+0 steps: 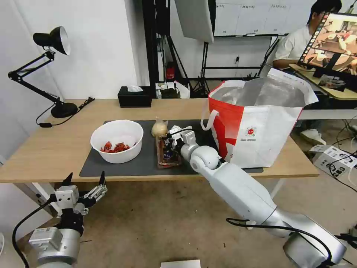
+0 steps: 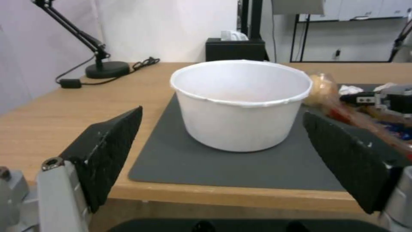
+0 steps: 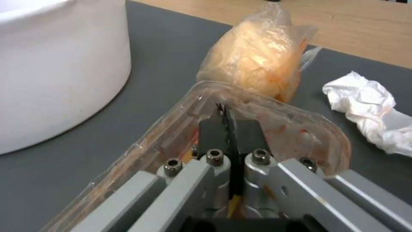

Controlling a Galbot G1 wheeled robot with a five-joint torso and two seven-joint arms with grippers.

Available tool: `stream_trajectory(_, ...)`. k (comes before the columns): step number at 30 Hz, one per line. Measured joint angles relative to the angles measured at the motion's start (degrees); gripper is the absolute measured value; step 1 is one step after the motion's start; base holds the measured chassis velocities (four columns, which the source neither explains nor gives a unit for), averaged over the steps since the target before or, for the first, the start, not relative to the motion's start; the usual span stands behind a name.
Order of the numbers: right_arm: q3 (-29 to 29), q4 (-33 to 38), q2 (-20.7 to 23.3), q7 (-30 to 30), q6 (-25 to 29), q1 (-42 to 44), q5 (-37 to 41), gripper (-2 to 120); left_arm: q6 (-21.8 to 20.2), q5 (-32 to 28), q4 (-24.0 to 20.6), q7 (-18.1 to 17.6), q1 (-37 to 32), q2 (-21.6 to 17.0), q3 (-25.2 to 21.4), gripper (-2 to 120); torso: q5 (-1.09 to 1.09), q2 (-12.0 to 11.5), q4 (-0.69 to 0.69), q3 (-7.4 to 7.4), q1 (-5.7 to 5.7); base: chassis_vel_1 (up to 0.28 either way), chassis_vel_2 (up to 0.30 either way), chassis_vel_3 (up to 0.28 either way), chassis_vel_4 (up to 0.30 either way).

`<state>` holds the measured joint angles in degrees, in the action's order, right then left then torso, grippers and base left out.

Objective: Pick up the trash from the table and place it into the takeout bag.

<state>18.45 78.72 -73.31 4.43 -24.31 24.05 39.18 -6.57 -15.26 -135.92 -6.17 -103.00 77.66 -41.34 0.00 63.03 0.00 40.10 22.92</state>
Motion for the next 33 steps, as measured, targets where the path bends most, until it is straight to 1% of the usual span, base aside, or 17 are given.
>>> stream_trajectory(4, -0.17, 0.24, -0.1, 0.13, 0.13, -0.05, 0.12, 0, 0.04, -2.93, 0.44, 0.69, 0.94, -1.71, 0.84, 100, 0.0, 0.0, 0.0, 0.0, 0.0, 0.0, 0.0, 0.0, 0.0)
stream_trajectory(6, -0.33, 0.39, -0.25, 0.3, 0.2, -0.11, 0.19, 0, 0.05, -6.79, 0.68, 1.2, 1.81, -3.09, 1.63, 100, -0.01, 0.0, 0.0, 0.0, 0.0, 0.0, 0.0, 0.0, 0.0)
stream_trajectory(8, -0.61, 0.82, -0.43, 0.86, 0.24, -0.2, 0.24, 0, -2.16, -22.19, 0.1, 1.15, 4.49, -6.34, 3.19, 100, -0.01, 0.0, 0.01, 0.0, 0.0, 0.0, 0.0, 0.0, 0.0)
stream_trajectory(9, -0.61, 0.82, -0.43, 0.86, 0.24, -0.2, 0.24, 0, -2.16, -22.19, 0.1, 1.15, 4.49, -6.34, 3.19, 100, -0.01, 0.0, 0.01, 0.0, 0.0, 0.0, 0.0, 0.0, 0.0)
stream_trajectory(10, -0.65, 0.88, -0.44, 0.91, 0.25, -0.21, 0.24, 0, -2.71, -25.12, -0.06, 0.76, 5.2, -7.04, 3.43, 100, -0.01, 0.0, 0.01, 0.0, 0.0, 0.0, 0.0, 0.0, 0.0)
stream_trajectory(12, -0.86, 1.14, -0.39, 1.08, 0.38, -0.24, 0.27, 0, -5.63, -39.7, -0.58, -1.52, 9.39, -10.91, 4.72, 100, -0.01, -0.01, 0.0, 0.0, 0.0, 0.0, 0.0, 0.0, 0.0)
stream_trajectory(13, -0.86, 1.14, -0.39, 1.08, 0.38, -0.24, 0.27, 0, -5.63, -39.7, -0.58, -1.52, 9.39, -10.91, 4.72, 100, -0.01, -0.01, 0.0, 0.0, 0.0, 0.0, 0.0, 0.0, 0.0)
stream_trajectory(15, -0.98, 1.47, -0.23, 1.12, 0.56, -0.26, 0.29, 0, -8.31, -51.2, -0.91, -3.74, 12.93, -13.82, 5.84, 100, 0.0, -0.01, -0.01, 0.01, 0.0, 0.0, 0.0, 0.0, 0.0)
stream_trajectory(16, -0.98, 1.47, -0.23, 1.12, 0.56, -0.26, 0.29, 0, -8.31, -51.2, -0.91, -3.74, 12.93, -13.82, 5.84, 100, 0.0, -0.01, -0.01, 0.01, 0.0, 0.0, 0.0, 0.0, 0.0)
stream_trajectory(18, -1.15, 1.93, -0.04, 1.11, 0.8, -0.26, 0.33, 0, -10.63, -61.33, -0.62, -5.77, 16.57, -16.03, 7.58, 100, 0.0, -0.01, -0.01, 0.01, 0.0, 0.0, 0.0, 0.0, 0.0)
stream_trajectory(19, -1.15, 1.93, -0.04, 1.11, 0.8, -0.26, 0.33, 0, -10.63, -61.33, -0.62, -5.77, 16.57, -16.03, 7.58, 100, 0.0, -0.01, -0.01, 0.01, 0.0, 0.0, 0.0, 0.0, 0.0)
stream_trajectory(22, -1.06, 2.07, -0.11, 0.99, 0.98, -0.5, 0.42, 0, -11.82, -68.73, 1.72, -6.49, 19.7, -17.2, 9.99, 100, 0.0, -0.01, -0.01, 0.01, 0.01, 0.0, 0.0, 0.0, 0.0)
stream_trajectory(24, -0.98, 2.07, -0.13, 0.95, 0.98, -0.53, 0.45, 0, -11.98, -69.31, 2.05, -6.53, 20.01, -17.25, 10.22, 100, 0.0, -0.01, -0.01, 0.01, 0.01, 0.0, 0.0, 0.0, 0.0)
stream_trajectory(25, -0.5, 2.06, -0.2, 0.83, 0.99, -0.67, 0.59, 0, -12.43, -71.33, 3.62, -6.59, 21.56, -17.46, 11.23, 100, 0.0, -0.01, 0.0, 0.01, 0.0, 0.0, 0.0, 0.0, 0.0)
stream_trajectory(28, -0.14, 2.06, -0.22, 0.83, 0.96, -0.79, 0.68, 0, -12.48, -72.38, 5.36, -6.61, 23.26, -17.63, 12.17, 100, -0.01, -0.01, 0.01, 0.01, 0.0, 0.0, 0.0, 0.0, 0.0)
stream_trajectory(30, 0.1, 2.06, -0.28, 0.75, 0.9, -0.9, 0.69, 0, -12.47, -73.03, 8.1, -6.63, 25.81, -17.8, 13.78, 100, 0.0, -0.01, 0.0, 0.01, 0.01, 0.0, 0.0, 0.0, 0.0)
stream_trajectory(33, 0.16, 1.98, -0.31, 0.67, 0.88, -0.94, 0.69, 0, -12.27, -73.12, 10.49, -6.66, 27.98, -18.15, 15.41, 100, 0.0, -0.01, 0.0, 0.01, 0.01, 0.0, 0.0, 0.0, 0.0)
